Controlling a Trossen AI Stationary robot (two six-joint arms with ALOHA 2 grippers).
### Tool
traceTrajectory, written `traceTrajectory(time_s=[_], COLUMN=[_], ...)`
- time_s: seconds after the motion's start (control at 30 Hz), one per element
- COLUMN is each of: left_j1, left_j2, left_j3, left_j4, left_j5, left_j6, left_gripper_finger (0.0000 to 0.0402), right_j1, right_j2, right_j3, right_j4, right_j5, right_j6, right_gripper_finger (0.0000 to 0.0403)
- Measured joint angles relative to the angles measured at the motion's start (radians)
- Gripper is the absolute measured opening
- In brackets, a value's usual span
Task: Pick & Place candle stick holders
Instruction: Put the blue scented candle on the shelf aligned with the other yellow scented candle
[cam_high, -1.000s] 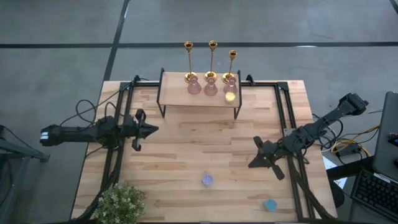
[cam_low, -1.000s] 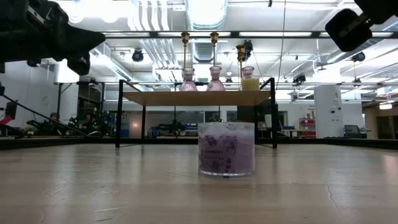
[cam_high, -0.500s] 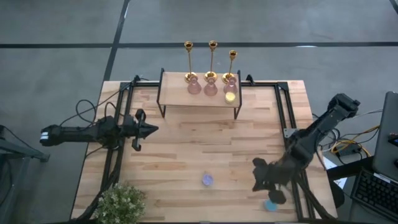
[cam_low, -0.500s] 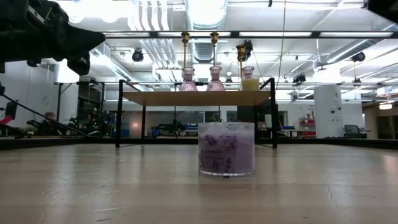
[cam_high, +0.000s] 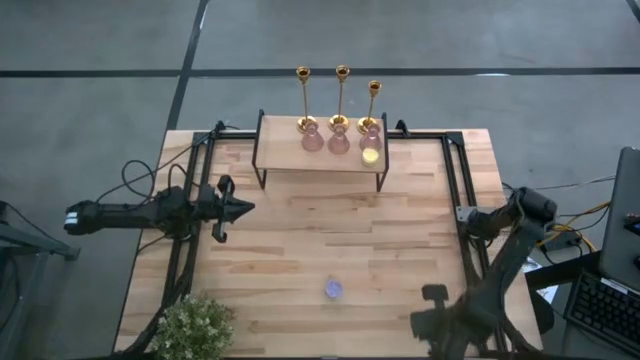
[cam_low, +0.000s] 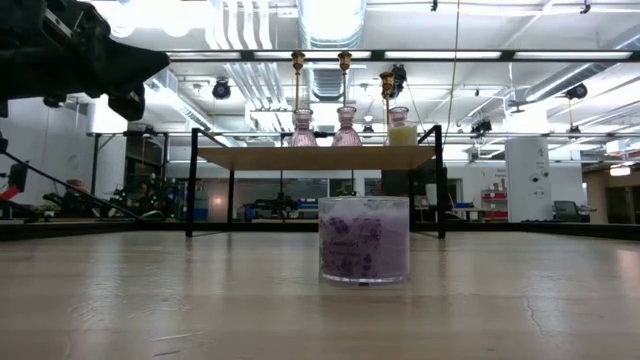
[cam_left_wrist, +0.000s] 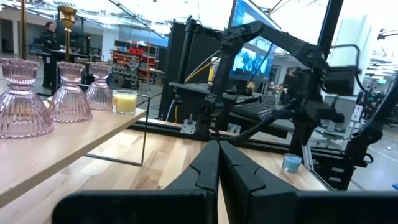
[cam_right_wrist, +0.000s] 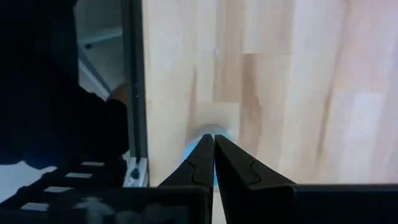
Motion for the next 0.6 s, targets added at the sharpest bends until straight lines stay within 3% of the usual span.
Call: traceTrajectory(time_s=[0.23, 0.6], left_j1=[0.000, 0.000], left_j2=[0.000, 0.000], left_j3=[0.000, 0.000], left_j4=[0.000, 0.000], left_j5=[0.000, 0.000], left_j6=[0.000, 0.000], left_gripper_finger=[0.0014, 0.0014], right_j1=[0.093, 0.165], right_j2=[0.167, 0.271], right_j3=[0.147, 0.195], right_j4=[-0.117, -0.168], right_j5=[-0.011, -0.003], right_j6=[0.089, 0.100], right_gripper_finger=[0.0017, 0.0095])
